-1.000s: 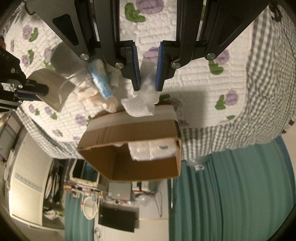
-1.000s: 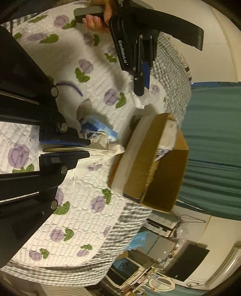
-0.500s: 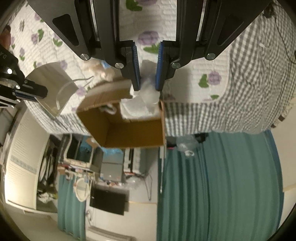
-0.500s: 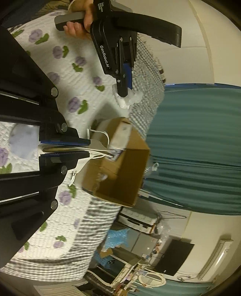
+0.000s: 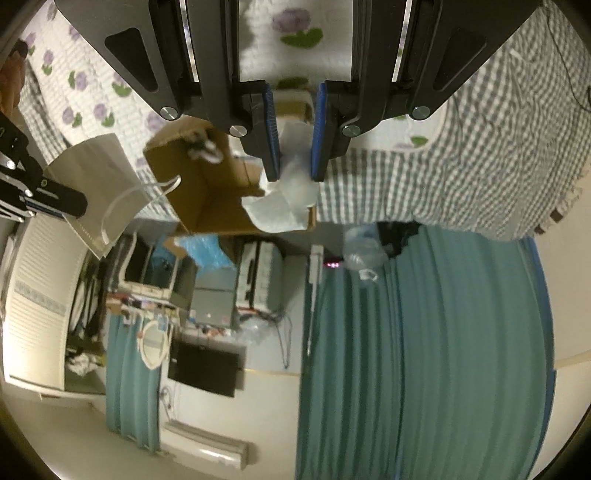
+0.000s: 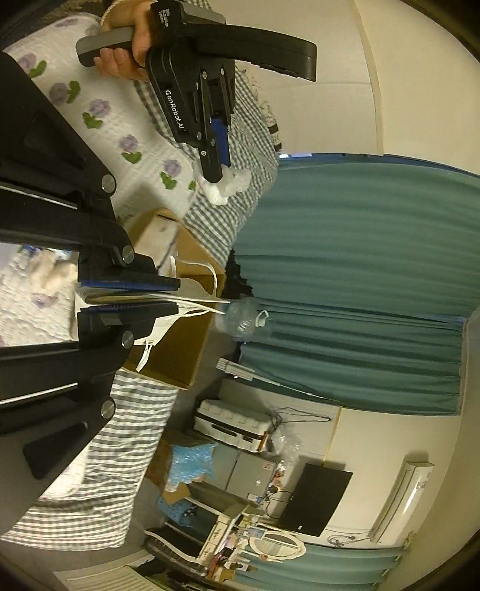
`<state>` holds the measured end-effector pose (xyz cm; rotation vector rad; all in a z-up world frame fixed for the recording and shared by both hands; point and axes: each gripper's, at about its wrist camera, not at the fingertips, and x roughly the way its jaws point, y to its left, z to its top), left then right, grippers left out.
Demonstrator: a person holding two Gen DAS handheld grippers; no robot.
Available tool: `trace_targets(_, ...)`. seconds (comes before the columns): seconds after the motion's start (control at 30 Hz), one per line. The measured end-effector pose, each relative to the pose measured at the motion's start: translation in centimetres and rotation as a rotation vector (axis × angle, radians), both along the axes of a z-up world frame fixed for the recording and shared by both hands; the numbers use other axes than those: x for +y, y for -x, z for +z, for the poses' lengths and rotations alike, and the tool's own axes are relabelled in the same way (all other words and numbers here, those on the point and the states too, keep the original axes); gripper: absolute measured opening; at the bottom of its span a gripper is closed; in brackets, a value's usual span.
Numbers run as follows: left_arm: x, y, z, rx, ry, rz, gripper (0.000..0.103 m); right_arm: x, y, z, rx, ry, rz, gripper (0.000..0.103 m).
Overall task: Organize soft objects
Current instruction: 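Carry tissue and mask over the box and open both tools to release them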
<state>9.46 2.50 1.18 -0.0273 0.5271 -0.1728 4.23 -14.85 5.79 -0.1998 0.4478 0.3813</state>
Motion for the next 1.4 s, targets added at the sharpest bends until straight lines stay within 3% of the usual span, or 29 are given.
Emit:
trace_targets(0.3,-0.6,-3.6,0.0,-0.048,-0.024,0.008,0.016,0.1,-3.8,-0.5,-0.024,-0.013,-0.008,0.006)
trace_targets(0.73,-3.4,-10.1,-3.5,0.007,-0.074,0.001,0.016,-0.3,-10.3,-4.4,0.052,-0.012,-0.043,0.006)
trace_targets(0.93,-4.5,-12.6,-6.1,0.084,-0.096,-0.006,0.017,0.3,-12.6,-7.3,0.127,0.02,-0.046,0.006)
trace_targets(1.13,-5.3,-15.1,-9.6,0.234,-0.144,-0.026,0.018,1.3,-14.0,-10.2,0.195,0.064,-0.053,0.006)
trace_targets(1.4,-6.1,-15.1,-9.9,0.251,-0.163,-0.049,0.022,2.2,-14.1,-12.2,0.239,0.107,-0.055,0.006)
